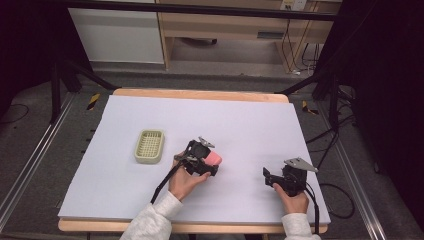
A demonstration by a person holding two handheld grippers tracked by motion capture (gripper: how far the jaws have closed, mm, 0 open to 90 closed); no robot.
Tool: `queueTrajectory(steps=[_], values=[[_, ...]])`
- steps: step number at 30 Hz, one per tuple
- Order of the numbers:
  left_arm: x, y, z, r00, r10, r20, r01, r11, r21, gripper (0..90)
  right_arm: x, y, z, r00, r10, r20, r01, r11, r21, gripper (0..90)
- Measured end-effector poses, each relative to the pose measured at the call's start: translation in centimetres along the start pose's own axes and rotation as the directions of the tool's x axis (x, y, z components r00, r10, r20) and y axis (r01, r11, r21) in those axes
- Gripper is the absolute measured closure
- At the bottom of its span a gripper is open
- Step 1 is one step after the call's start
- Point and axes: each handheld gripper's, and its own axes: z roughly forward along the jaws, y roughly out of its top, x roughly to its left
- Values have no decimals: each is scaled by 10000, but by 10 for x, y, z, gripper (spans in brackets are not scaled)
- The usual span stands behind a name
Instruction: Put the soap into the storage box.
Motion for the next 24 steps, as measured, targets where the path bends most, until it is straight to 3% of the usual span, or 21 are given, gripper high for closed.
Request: queueTrajectory(steps=[10, 24], values=[[22, -6, -36, 9992, -255, -310, 238, 9981, -565, 371, 1, 0, 0, 10000, 29, -40, -29, 10000, 36, 76], [53, -13, -63, 9944, -784, -702, 710, 9923, -1018, 371, 1, 0, 0, 10000, -13, -5, 13, 10000, 48, 76]])
